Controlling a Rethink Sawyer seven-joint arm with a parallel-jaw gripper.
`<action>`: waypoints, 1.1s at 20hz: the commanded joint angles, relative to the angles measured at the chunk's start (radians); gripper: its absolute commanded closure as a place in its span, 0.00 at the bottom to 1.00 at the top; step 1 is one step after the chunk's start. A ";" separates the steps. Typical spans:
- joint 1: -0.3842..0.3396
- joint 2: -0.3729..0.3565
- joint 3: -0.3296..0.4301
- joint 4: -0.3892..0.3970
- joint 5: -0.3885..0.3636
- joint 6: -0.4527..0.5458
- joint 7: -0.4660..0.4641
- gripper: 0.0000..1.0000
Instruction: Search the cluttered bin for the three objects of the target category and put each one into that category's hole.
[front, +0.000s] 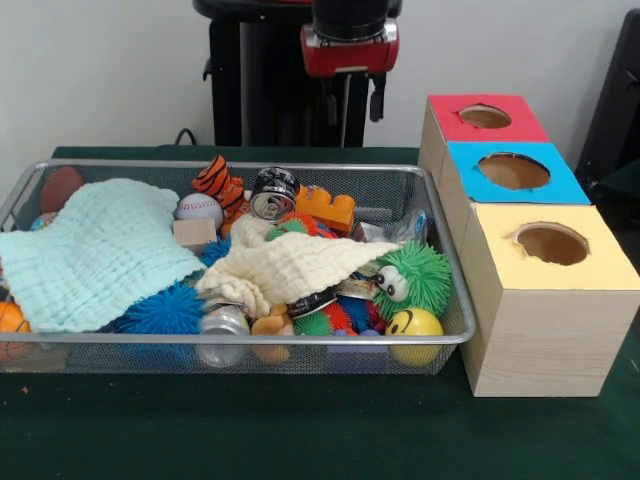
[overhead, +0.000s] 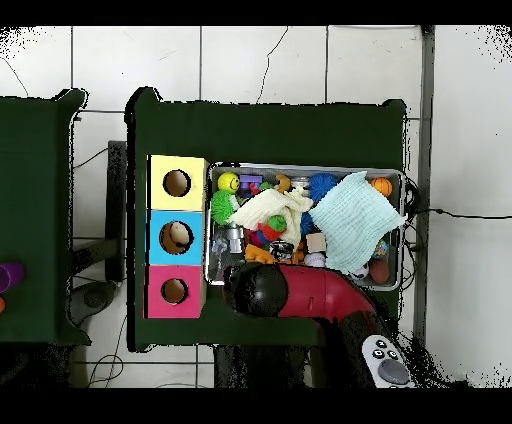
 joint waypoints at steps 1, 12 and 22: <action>-0.005 -0.024 0.004 0.062 -0.094 -0.139 0.076 0.00; 0.106 0.221 -0.157 0.091 -0.168 -0.537 0.200 0.00; 0.059 0.320 -0.127 0.047 -0.112 -0.444 0.146 0.00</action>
